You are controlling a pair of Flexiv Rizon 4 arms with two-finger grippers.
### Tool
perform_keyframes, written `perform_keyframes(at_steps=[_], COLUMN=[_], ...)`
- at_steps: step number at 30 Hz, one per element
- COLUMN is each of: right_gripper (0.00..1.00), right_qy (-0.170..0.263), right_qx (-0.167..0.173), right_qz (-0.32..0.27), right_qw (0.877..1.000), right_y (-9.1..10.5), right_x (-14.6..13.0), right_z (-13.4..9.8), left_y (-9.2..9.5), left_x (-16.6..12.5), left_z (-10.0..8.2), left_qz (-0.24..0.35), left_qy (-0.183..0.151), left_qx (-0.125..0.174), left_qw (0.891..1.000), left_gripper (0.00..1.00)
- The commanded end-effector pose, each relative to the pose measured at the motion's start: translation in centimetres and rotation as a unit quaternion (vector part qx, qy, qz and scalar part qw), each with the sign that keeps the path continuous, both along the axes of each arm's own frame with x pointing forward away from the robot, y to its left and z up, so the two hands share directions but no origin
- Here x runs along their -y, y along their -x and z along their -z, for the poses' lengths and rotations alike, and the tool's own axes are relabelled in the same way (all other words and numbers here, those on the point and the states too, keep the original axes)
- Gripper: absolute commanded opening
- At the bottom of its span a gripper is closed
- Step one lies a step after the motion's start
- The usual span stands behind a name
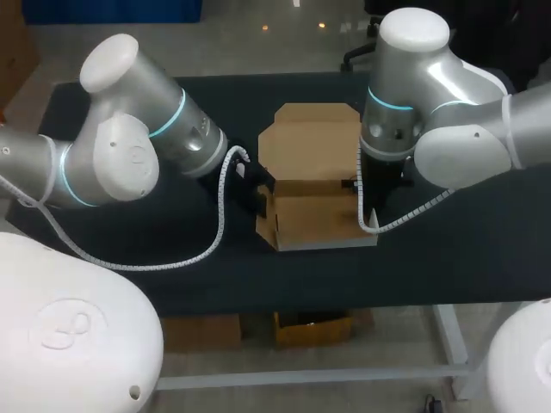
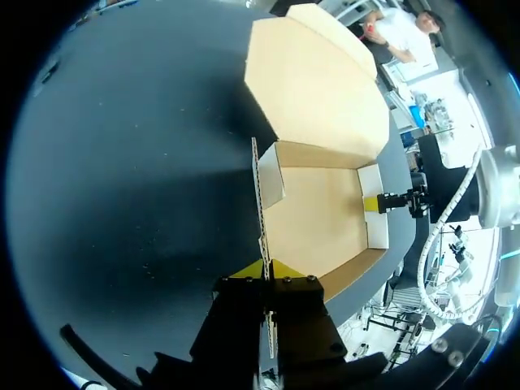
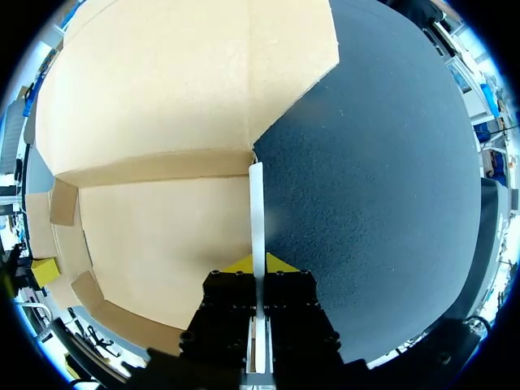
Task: Assemble the packaging by folding the flat box into shape, placing the metal phone stand inside, and closing the box properly
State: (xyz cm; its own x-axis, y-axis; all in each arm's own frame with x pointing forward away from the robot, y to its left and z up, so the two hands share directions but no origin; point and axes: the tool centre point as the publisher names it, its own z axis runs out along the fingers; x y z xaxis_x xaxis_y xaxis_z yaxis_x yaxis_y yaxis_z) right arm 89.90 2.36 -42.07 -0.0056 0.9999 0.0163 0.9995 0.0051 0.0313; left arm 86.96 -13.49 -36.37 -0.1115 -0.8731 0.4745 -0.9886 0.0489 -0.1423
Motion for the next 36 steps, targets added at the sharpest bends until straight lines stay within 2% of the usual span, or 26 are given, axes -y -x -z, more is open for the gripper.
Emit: perform_keyframes(at_steps=[1,9,15,18,30,36], right_gripper=[0.0,0.0,0.0,0.0,0.0,0.0], right_qy=[0.0,0.0,0.0,0.0,0.0,0.0], right_qx=[0.0,0.0,0.0,0.0,0.0,0.0], right_qz=[0.0,0.0,0.0,0.0,0.0,0.0], right_qw=[1.0,1.0,1.0,1.0,1.0,1.0], right_y=[0.0,0.0,0.0,0.0,0.0,0.0], right_x=[-0.1,-0.1,-0.1,-0.1,-0.1,-0.1], right_z=[0.0,0.0,0.0,0.0,0.0,0.0], left_y=[0.0,-0.1,0.1,0.2,0.8,0.6], left_x=[0.7,1.3,1.6,1.5,-0.1,-2.1], left_z=[-0.3,-0.6,-1.1,-1.2,-1.9,-2.0], left_qz=[-0.011,-0.01,-0.004,-0.002,0.002,-0.001], left_qy=[-0.077,-0.094,-0.095,-0.092,-0.045,0.004], left_qx=[0.002,0.004,0.008,0.009,0.01,0.005], left_qw=[0.997,0.995,0.995,0.996,0.999,1.0], left_gripper=[0.0,0.03,0.14,0.24,0.82,0.96])
